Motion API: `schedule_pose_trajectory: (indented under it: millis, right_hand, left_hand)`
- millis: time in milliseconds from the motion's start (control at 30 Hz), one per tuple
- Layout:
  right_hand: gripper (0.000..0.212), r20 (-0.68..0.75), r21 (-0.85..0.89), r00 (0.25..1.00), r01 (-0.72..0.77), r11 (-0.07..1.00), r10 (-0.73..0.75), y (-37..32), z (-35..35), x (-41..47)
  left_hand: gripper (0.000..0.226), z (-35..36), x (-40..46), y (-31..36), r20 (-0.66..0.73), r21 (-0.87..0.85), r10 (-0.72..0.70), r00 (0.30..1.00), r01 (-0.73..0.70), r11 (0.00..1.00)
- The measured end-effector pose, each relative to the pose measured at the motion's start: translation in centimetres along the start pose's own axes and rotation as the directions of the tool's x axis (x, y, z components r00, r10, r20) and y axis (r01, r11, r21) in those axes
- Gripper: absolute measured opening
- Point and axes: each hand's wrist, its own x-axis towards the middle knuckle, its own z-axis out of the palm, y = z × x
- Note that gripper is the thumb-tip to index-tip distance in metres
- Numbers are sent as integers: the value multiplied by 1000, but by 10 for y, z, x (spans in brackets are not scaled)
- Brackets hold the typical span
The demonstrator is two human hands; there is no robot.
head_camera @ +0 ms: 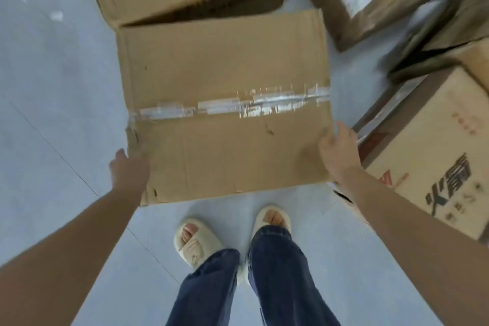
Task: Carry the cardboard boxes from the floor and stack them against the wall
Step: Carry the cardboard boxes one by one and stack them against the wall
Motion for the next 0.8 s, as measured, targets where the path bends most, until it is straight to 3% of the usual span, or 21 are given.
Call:
schedule_pose_trajectory:
  millis: [67,167,300,433,633,800]
  right_hand:
    - [55,9,36,993,-116,993,116,17,15,19]
    - [46,66,26,964,-258,966,256,36,24,29]
    - [41,33,49,961,-277,960,276,42,5,25]
    - [37,-14,124,968,-245,962,249,21,-25,6]
    - [30,-63,166,969,-227,960,240,-27,-78,-51]
    - [36,-64,132,968,-233,964,243,-53,-133,-118]
  left_hand:
    - [56,18,20,-16,-1,24,31,1000,-31,999]
    - [50,20,32,-27,-41,-28,-9,999,8,1000]
    - [37,-6,28,-27,85,-301,-217,973,232,925]
    - [55,-36,-1,-26,4,-248,-219,976,213,945]
    - [28,-100,-76,-7,-68,-376,-314,947,267,887]
    - [26,-171,-144,8,-27,-401,-311,950,275,874]
